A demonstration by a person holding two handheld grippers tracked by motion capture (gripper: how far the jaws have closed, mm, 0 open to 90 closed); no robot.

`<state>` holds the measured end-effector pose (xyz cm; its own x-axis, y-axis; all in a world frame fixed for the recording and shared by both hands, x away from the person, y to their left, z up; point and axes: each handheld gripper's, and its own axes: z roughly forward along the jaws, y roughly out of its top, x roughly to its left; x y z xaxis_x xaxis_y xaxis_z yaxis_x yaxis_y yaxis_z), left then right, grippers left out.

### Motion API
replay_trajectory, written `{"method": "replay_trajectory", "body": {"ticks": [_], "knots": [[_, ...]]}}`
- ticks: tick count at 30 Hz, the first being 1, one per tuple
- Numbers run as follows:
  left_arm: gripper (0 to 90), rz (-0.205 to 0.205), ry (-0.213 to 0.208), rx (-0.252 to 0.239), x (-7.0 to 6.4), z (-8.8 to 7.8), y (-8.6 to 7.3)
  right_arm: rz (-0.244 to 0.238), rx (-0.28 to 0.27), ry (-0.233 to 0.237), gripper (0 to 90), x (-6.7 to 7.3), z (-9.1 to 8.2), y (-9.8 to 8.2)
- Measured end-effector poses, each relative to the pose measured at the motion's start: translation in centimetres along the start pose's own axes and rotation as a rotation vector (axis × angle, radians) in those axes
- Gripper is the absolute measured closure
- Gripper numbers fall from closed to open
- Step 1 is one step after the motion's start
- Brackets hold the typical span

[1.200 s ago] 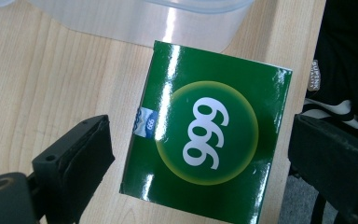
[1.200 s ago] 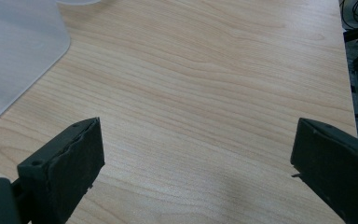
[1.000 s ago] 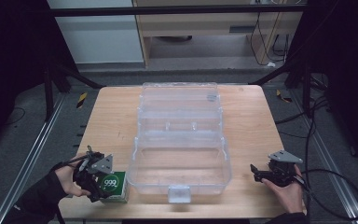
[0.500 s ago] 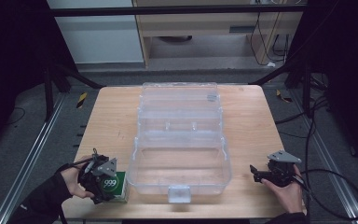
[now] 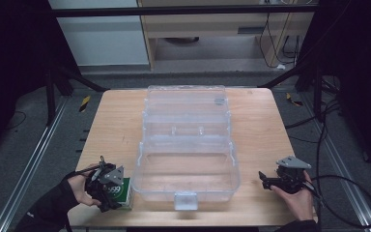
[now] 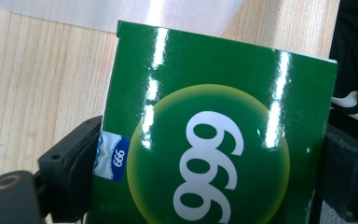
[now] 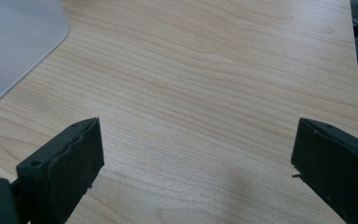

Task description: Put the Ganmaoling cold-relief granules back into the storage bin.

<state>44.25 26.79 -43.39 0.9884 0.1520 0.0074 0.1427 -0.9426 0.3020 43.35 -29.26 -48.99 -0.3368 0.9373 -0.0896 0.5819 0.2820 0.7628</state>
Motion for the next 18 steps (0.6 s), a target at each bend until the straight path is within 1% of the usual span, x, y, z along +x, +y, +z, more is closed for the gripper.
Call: {"method": "replay_trajectory", "body": {"ticks": [3, 6, 7, 8, 10, 11, 14, 18], "knots": [[12.0, -0.004, -0.001, -0.005, -0.1, -0.2, -0.1, -0.002, 0.001, 0.000, 2.8, 0.0, 0.0, 0.0], [13.1, -0.004, 0.004, 0.002, -0.2, -0.3, -0.1, -0.003, 0.002, 0.000, 2.8, 0.0, 0.0, 0.0], [13.3, 0.005, 0.006, 0.001, -0.1, -0.3, -0.1, -0.003, 0.003, 0.000, 2.8, 0.0, 0.0, 0.0], [13.5, 0.004, 0.005, 0.004, -0.1, -0.4, -0.1, -0.003, 0.003, 0.000, 2.9, 0.0, 0.0, 0.0], [13.7, -0.009, -0.004, 0.000, -0.2, -0.4, -0.2, -0.001, 0.005, 0.002, 2.9, 0.0, 0.0, 0.0], [13.7, -0.008, -0.004, 0.000, -0.2, -0.6, -0.3, -0.001, 0.005, 0.002, 2.9, 0.0, 0.0, 0.0], [13.9, -0.016, -0.002, -0.018, -0.2, -1.3, -0.3, -0.008, 0.001, -0.001, 2.9, -0.1, 0.0, 0.0], [13.9, -0.018, 0.017, -0.050, -0.3, -2.6, -0.4, -0.006, 0.002, 0.000, 2.9, 0.0, 0.0, 0.0]]}}
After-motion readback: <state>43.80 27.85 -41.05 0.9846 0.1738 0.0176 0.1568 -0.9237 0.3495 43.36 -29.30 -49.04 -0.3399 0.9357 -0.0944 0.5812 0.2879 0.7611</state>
